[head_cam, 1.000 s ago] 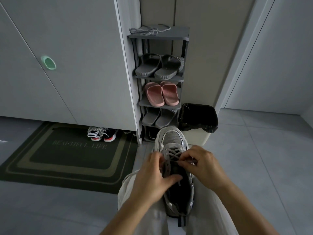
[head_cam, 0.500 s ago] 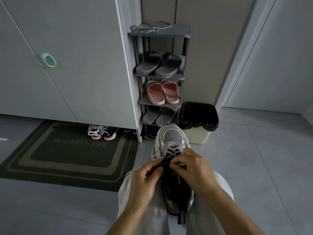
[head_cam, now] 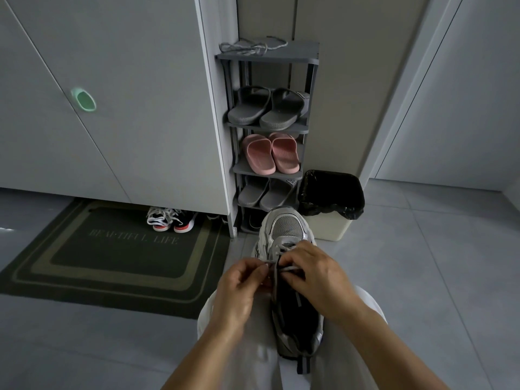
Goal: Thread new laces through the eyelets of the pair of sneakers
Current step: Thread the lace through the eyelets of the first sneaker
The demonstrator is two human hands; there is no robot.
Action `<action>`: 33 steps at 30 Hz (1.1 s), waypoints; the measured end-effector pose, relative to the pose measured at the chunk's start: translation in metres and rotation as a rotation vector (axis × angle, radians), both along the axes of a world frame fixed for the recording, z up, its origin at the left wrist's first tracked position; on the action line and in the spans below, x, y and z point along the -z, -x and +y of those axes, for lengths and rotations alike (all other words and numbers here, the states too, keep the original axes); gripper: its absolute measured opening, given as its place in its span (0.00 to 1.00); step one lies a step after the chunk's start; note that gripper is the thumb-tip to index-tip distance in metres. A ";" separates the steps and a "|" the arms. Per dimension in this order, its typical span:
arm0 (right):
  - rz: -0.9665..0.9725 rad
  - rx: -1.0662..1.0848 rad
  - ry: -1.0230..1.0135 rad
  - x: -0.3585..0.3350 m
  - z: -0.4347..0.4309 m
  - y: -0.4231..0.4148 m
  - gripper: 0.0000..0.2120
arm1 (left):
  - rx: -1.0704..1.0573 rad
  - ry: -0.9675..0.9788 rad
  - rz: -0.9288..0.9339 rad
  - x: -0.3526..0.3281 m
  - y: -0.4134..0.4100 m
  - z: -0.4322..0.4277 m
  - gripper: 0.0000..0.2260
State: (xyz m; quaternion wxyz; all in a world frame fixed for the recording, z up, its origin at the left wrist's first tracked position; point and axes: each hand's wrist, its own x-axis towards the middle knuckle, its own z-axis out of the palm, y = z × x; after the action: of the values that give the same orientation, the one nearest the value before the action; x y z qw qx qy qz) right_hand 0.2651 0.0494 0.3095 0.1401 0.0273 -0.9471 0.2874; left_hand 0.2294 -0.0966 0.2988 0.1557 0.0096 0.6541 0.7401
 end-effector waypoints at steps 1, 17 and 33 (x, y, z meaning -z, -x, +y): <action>0.003 0.035 0.002 0.000 0.004 0.000 0.11 | -0.029 -0.037 -0.005 -0.001 0.003 -0.002 0.08; -0.169 0.435 0.825 0.015 0.023 -0.009 0.07 | -0.490 0.651 0.119 0.042 0.075 -0.130 0.09; -0.052 0.185 1.045 0.007 0.010 -0.007 0.10 | 0.238 0.622 0.539 0.011 0.021 -0.045 0.07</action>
State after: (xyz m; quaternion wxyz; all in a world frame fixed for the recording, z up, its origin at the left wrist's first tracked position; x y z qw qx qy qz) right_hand 0.2717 0.0590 0.3023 0.1363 -0.1369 -0.6792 0.7081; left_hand 0.2083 -0.1420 0.2882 0.0588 0.2305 0.8579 0.4555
